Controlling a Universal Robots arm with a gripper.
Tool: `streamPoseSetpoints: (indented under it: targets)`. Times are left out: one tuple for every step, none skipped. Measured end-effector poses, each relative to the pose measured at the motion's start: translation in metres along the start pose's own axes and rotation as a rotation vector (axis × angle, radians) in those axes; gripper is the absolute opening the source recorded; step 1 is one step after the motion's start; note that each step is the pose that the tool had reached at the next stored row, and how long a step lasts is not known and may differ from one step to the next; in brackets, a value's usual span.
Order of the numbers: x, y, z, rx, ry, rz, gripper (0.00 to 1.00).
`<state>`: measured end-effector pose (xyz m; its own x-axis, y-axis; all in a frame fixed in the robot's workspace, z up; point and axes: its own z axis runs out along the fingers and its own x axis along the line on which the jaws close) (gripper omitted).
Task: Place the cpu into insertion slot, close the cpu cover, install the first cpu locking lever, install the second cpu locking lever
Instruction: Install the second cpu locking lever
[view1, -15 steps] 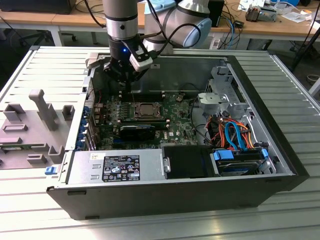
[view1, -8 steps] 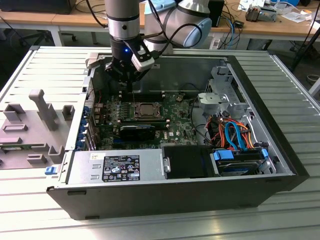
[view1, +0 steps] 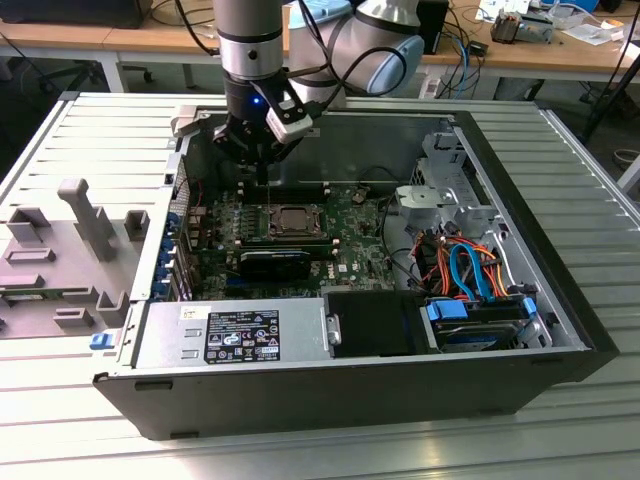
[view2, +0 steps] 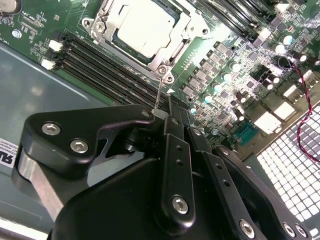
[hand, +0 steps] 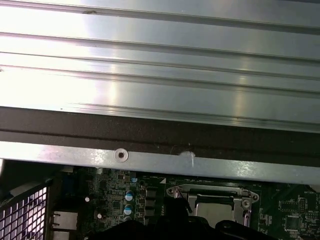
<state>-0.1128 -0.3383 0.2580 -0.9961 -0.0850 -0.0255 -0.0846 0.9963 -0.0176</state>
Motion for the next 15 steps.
streamPoseSetpoints:
  targets:
    - [-0.0002,0.0,0.0,0.0,0.0,0.0,0.11]
    - [-0.0003,0.0,0.0001,0.0,-0.0001,0.0,0.11]
    - [-0.0006,0.0,0.0001,0.0,0.0,0.0,0.11]
    - [-0.0009,-0.0001,0.0001,0.0,0.0,0.0,0.11]
    - [-0.0011,-0.0001,0.0001,0.0,0.0,0.0,0.11]
    - [-0.0012,-0.0001,0.0001,-0.0001,-0.0001,0.0,0.11]
    - [-0.0014,-0.0001,0.0001,0.0,-0.0001,0.0,0.11]
    - [-0.0017,-0.0001,0.0002,0.0,-0.0001,0.0,0.11]
    - [-0.0021,-0.0002,0.0002,0.0,0.0,0.0,0.11]
    - [-0.0024,-0.0002,0.0002,0.0,0.0,0.0,0.11]
    - [-0.0027,-0.0002,0.0002,0.0,0.0,0.0,0.11]
    - [-0.0031,-0.0003,0.0002,0.0,0.0,0.0,0.11]
    - [-0.0035,-0.0003,0.0003,0.0,0.0,0.0,0.11]
    - [-0.0039,-0.0003,0.0003,0.0,0.0,0.0,0.11]
    - [-0.0043,-0.0004,0.0003,0.0,0.0,0.0,0.11]
